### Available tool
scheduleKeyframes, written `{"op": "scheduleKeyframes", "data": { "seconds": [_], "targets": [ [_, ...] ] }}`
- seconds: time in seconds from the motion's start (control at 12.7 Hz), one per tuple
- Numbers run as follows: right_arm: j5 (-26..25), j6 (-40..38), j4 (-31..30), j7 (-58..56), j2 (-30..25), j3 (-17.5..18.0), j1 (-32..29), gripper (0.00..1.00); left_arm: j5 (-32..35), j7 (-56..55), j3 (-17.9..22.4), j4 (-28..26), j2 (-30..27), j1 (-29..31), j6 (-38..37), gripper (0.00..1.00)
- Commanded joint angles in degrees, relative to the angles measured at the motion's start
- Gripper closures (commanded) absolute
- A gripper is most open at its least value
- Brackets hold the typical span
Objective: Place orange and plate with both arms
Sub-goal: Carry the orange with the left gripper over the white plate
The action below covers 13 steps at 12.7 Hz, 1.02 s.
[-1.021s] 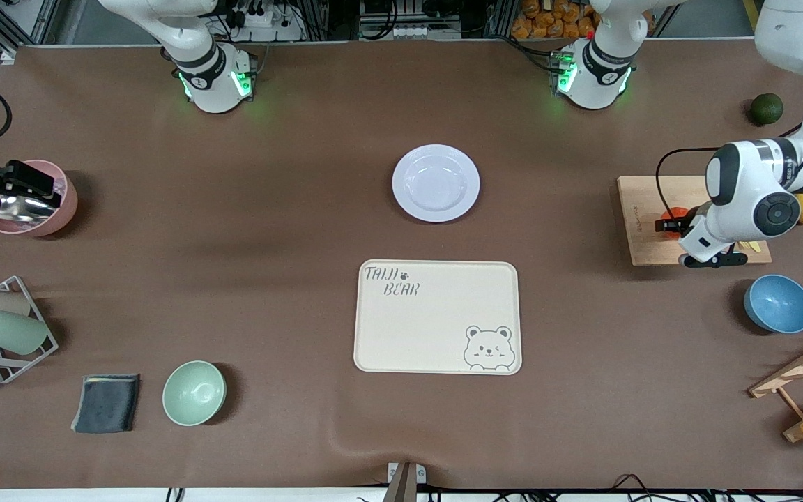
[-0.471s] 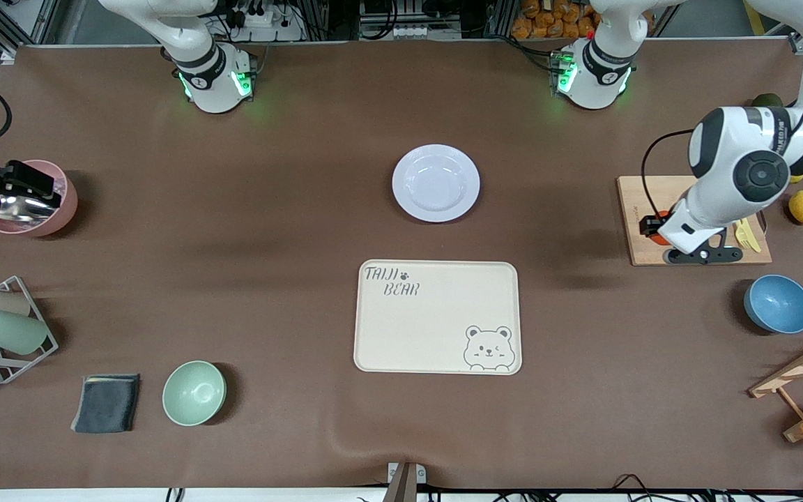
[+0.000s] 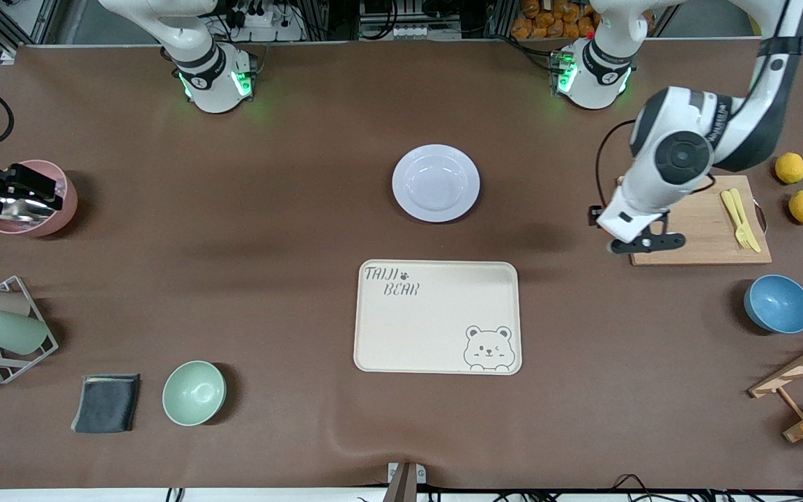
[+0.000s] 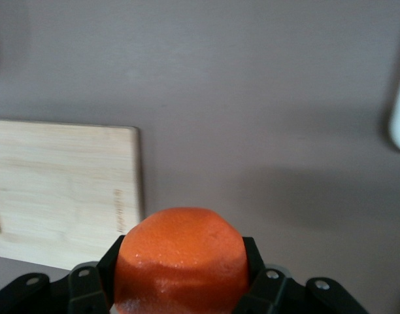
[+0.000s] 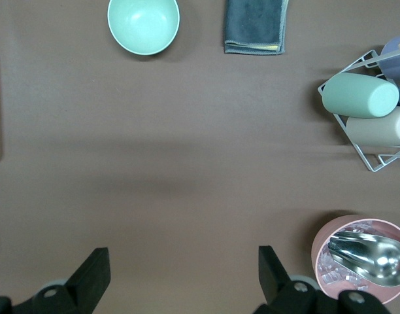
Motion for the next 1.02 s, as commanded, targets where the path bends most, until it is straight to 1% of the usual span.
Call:
{"op": "scheduleKeyframes", "data": {
  "seconds": [0.0,0.16,0.24,0.39,0.63,0.79,0.94],
  "targets": [
    [0.48,-0.43,1.4,0.15,0.8,0.01,-0.27,0.0,-2.63,-6.41,-5.47,2.89,1.04,0.29,-2.02,0.86],
    [0.48,-0.43,1.4,0.15,0.8,0.01,-0.18,0.0,-4.57,-12.03,-9.52,5.35,3.85,-0.41,-2.81,0.86],
    [0.48,-0.43,1.4,0.15,0.8,0.01,-0.18,0.0,-4.58,-16.06,-10.85,6.75,5.52,-1.98,-2.82,0.86],
    [0.48,-0.43,1.4,0.15,0.8,0.01,-0.18,0.0,-4.58,-23.97,-10.95,11.31,10.87,-8.02,-2.82,0.86],
    [0.4,-0.43,1.4,0.15,0.8,-0.08,-0.09,0.0,-2.83,-34.71,-10.69,20.1,21.41,-16.56,-2.82,0.86],
    [0.48,-0.43,1.4,0.15,0.89,0.01,-0.09,0.0,-1.77,-38.06,-10.33,26.69,28.0,-20.52,-2.82,0.86],
    [0.48,-0.43,1.4,0.15,1.07,0.01,-0.18,0.0,-1.94,-38.86,-9.9,29.87,32.76,-23.16,-2.82,0.86]
  ]
}}
